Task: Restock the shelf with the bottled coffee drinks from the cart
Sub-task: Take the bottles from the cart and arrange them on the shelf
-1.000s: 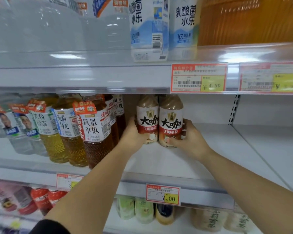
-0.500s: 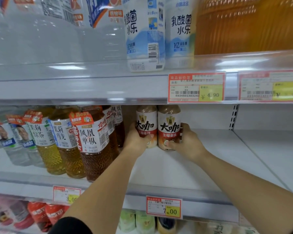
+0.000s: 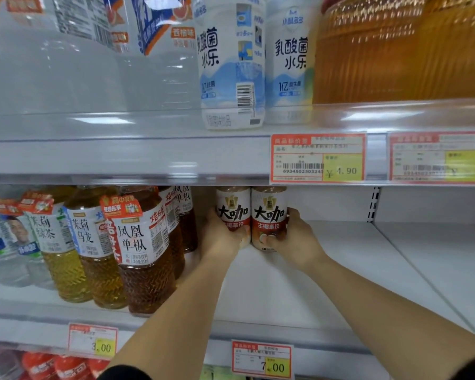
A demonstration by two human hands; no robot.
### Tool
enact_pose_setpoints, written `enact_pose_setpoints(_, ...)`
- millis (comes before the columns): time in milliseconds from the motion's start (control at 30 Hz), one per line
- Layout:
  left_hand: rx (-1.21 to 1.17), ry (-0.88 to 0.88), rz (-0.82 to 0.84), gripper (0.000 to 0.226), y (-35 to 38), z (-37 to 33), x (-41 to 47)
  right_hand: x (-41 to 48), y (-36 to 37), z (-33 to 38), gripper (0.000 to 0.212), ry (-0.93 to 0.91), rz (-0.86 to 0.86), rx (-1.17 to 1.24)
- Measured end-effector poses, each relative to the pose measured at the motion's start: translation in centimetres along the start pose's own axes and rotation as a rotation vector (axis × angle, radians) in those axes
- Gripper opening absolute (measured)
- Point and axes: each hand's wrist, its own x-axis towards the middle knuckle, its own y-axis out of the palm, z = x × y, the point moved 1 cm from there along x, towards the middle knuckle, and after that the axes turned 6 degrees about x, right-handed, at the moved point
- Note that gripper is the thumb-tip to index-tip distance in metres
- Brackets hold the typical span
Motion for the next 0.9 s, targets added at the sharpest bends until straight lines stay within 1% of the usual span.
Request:
enact_pose_setpoints(167,0.017,0.019,0.043,0.07,-0.2,-0.1,-0.1,-0.5,-0.6,0.9,0.069,0.032,0.049,-0.007)
enact_pose_setpoints(233,-0.022,0.077,0.06,0.067,-1.2,-0.3,-1.2,-2.0,-1.7,2.4,0.069,0.015,0.055,0.004)
enact_pose_setpoints(267,-0.052,0.133,0.071,0.062,-2.0,-0.3,-2.3,-3.2,-2.3,3.2,0.067,-0.027,0.032,0.006)
enact_pose_setpoints(300,-0.077,0.206,0.08,0.057,-3.1,-0.4,-3.8,-4.6,-2.9,4.1,0.062,-0.107,-0.009,-0.001)
enact_pose_setpoints(400,-0.027,0.434,0.057,0.042,-7.4,0.8,-10.1,-9.9,-2.9,5.7,0.04,-0.347,-0.114,-0.029)
enact_pose_setpoints(467,0.02,0.583,0.004,0.031,-10.2,2.8,-14.5,-14.0,-1.1,5.8,0.028,-0.469,-0.071,-0.025)
enact_pose_setpoints(500,0.036,0.617,-0.003,0.027,-11.3,4.5,-16.3,-16.1,0.2,5.8,0.023,-0.517,-0.027,-0.025)
enact_pose_setpoints(567,0.076,0.554,0.032,0.025,-12.7,8.9,-19.3,-20.3,3.5,5.4,0.02,-0.564,0.078,-0.03)
enact_pose_setpoints(667,0.191,0.381,0.09,0.023,-13.9,17.2,-23.7,-26.1,9.8,2.6,0.02,-0.467,0.298,-0.048)
enact_pose_setpoints(767,0.236,0.147,0.138,0.021,-14.9,25.9,-28.2,-31.3,16.6,-2.3,0.012,-0.257,0.51,-0.08)
enact_pose_setpoints(900,0.335,-0.157,0.197,0.022,-15.3,36.2,-34.3,-37.2,24.7,-9.0,0.023,0.058,0.743,-0.149)
